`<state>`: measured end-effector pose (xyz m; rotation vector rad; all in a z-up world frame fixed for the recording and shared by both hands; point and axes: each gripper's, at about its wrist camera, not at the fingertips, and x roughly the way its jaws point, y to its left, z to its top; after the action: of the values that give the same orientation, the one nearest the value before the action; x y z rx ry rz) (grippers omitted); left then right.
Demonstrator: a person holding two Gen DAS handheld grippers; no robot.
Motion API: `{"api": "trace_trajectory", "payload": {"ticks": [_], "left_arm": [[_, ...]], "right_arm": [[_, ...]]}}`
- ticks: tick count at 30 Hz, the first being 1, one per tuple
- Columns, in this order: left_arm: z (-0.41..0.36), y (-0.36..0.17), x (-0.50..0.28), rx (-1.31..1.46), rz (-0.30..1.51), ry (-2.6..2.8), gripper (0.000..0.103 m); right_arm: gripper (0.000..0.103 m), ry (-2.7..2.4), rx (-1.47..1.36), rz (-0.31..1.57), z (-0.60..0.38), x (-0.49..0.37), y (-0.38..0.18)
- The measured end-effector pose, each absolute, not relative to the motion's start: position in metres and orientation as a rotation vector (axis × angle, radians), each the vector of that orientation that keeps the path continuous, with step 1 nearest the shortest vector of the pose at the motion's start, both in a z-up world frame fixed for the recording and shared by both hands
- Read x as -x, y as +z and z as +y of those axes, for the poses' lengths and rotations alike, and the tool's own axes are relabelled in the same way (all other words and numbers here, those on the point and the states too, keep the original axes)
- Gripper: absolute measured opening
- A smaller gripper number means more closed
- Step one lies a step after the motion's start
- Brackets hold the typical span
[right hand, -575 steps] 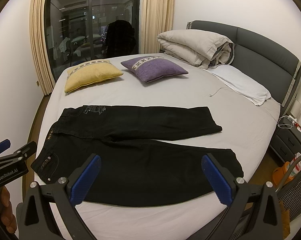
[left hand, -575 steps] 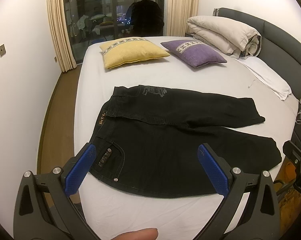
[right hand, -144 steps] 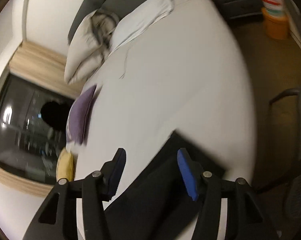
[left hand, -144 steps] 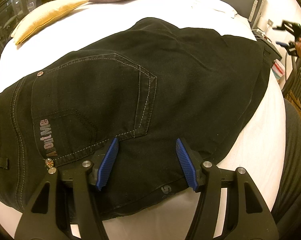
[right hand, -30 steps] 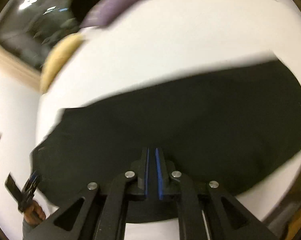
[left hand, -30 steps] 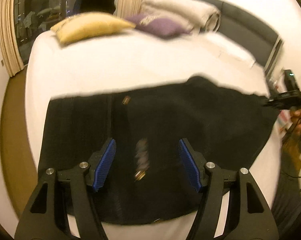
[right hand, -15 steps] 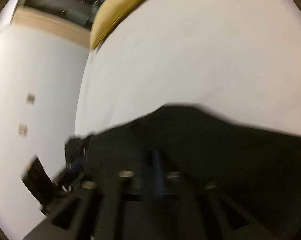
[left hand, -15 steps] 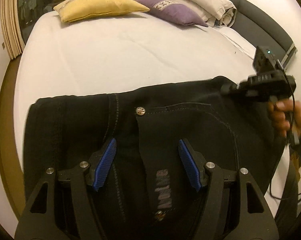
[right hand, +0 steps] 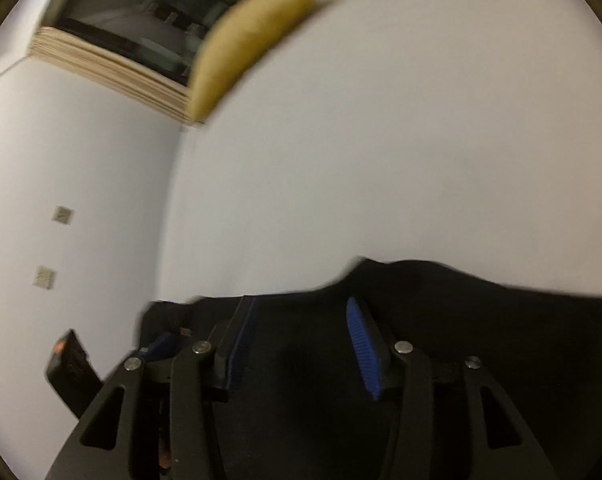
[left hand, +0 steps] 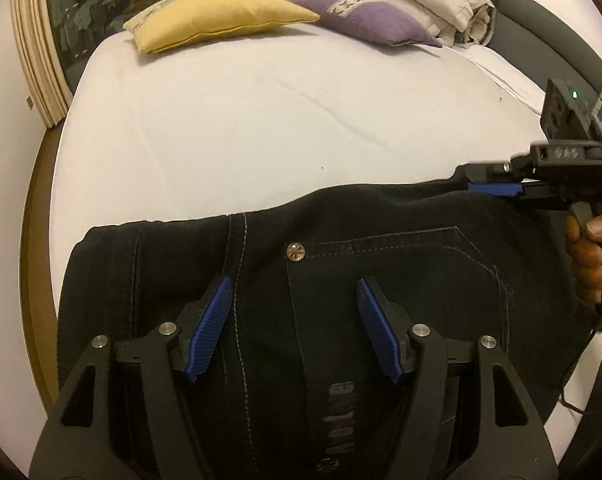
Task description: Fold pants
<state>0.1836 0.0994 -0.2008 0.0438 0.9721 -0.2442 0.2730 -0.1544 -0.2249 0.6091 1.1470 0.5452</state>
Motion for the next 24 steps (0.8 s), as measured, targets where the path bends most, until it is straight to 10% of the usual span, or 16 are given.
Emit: {"api": "trace_trajectory", "payload": {"ticks": [6, 12, 14, 15, 18, 24], "left_arm": [[0.087, -0.178, -0.161, -0.027, 0.943, -0.227, 0.064], [0.035, -0.198, -0.14, -0.087, 0.997, -0.28, 0.064], [0.034, -0.206, -0.14, -0.071, 0.998, -0.264, 0.065], [0.036, -0.205, -0.142, -0.053, 1.007, -0.258, 0.066], [0.034, -0.195, -0.148, -0.054, 1.021, -0.222, 0.066], [0.003, -0.173, -0.126, -0.052, 0.951, -0.262, 0.066]], "right_arm": [[0.021, 0.288, -0.632, 1.049, -0.274, -0.214, -0.216], [0.055, 0.242, -0.734, 0.938, -0.363, -0.135, -0.208], [0.039, 0.182, -0.789, 0.97, -0.415, -0.116, -0.232], [0.001, 0.174, -0.831, 0.97, -0.452, -0.107, -0.238], [0.0, 0.009, -0.879, 0.899, -0.51, -0.081, -0.231], [0.039, 0.005, -0.916, 0.768, -0.523, -0.052, -0.193]]}}
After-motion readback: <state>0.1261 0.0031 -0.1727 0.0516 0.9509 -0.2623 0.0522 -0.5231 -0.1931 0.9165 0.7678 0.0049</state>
